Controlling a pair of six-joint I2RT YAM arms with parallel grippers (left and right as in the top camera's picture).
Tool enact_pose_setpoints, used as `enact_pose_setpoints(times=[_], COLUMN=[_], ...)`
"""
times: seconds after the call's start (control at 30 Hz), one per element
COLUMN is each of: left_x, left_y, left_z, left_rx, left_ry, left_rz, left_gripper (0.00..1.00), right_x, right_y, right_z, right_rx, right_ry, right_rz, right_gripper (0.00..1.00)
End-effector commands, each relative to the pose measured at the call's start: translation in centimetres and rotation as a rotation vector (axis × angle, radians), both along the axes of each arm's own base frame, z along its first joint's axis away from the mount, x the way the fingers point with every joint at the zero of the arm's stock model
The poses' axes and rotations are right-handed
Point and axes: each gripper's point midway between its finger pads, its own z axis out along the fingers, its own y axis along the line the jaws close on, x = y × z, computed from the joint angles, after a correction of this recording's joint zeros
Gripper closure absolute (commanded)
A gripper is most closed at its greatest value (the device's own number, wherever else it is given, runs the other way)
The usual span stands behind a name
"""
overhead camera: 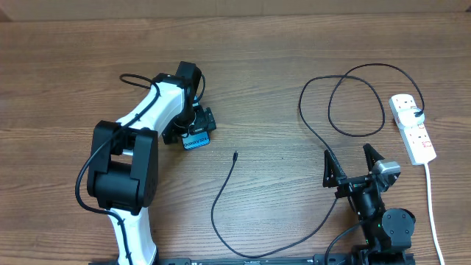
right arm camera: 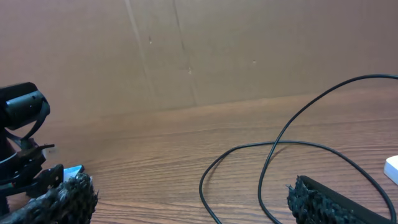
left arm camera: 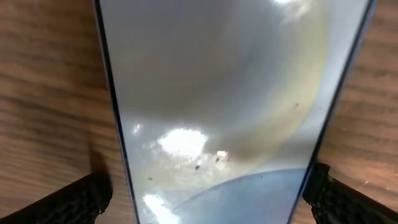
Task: Plug charger to phone and switch on socket
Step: 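Grasp the phone's top edge with the left gripper and lift it, then hold the phone raised with the left gripper, bottom edge down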
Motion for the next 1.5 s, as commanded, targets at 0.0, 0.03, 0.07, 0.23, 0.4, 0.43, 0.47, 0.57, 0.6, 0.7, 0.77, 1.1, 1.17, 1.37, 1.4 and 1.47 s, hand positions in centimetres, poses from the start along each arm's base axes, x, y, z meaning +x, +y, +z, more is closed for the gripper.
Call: enact_pose_setpoints(times=[0.0,0.03,0.07,0.23,0.4,0.43,0.47,0.57,0.6,0.7,0.77,1.1,1.17,1.37,1.4,1.47], left_x=[1.0,1.3,2.0,3.4,2.0,1.7,1.4,-0.4,-1.2,-3.6,-4.3,-4.9,-5.7,-7.2,-7.1,-7.0], left_y=[0.6,0.7,0.9,2.4,2.0,1.8,1.3,-0.1,-0.2,-0.3,-0.3,-0.6,-0.8,-0.7,-0.7,-0.8], left_z=[-2.2,-2.1,-2.1,-2.0,-2.1,-2.2,-2.2,-2.1,-2.0,-1.7,-1.6,-1.8,-2.1,-3.0,-3.1,-3.5], left_rx=[0.038,0.039,0.039,0.053,0.042,0.027,-0.002,-0.086,-0.098,-0.106,-0.098,-0.093,-0.089,-0.081,-0.082,-0.086], left_ry=[-0.039,-0.052,-0.076,-0.123,-0.068,-0.056,-0.04,0.033,0.067,0.166,0.193,0.208,0.231,0.264,0.259,0.243], left_rz=[-0.011,-0.009,-0.002,0.035,0.024,0.009,-0.017,-0.061,-0.059,-0.058,-0.061,-0.081,-0.088,-0.095,-0.096,-0.097], left_gripper=[0.0,0.0,0.0,0.06,0.26,0.28,0.31,0.35,0.35,0.29,0.17,0.0,0.0,0.0,0.0,0.01], right_x=[0.0,0.0,0.0,0.0,0.0,0.0,0.0,0.0,0.0,0.0,0.0,0.0,0.0,0.0,0.0,0.0], right_y=[0.0,0.0,0.0,0.0,0.0,0.0,0.0,0.0,0.0,0.0,0.0,0.0,0.0,0.0,0.0,0.0], right_z=[-0.2,-0.2,-0.2,-0.2,-0.2,-0.2,-0.2,-0.2,-0.2,-0.2,-0.2,-0.2,-0.2,-0.2,-0.2,-0.2], right_rx=[0.003,0.003,0.003,0.003,0.003,0.003,0.003,0.003,0.003,0.003,0.003,0.003,0.003,0.003,0.003,0.003], right_ry=[-0.002,-0.002,-0.002,-0.002,-0.002,-0.002,-0.003,-0.002,-0.002,-0.003,-0.002,-0.002,-0.002,-0.002,-0.002,-0.002], right_rz=[0.001,0.001,0.001,0.001,0.001,0.001,0.001,0.001,0.001,0.001,0.001,0.001,0.001,0.001,0.001,0.001], right_gripper=[0.0,0.0,0.0,0.0,0.0,0.0,0.0,0.0,0.0,0.0,0.0,0.0,0.0,0.0,0.0,0.0])
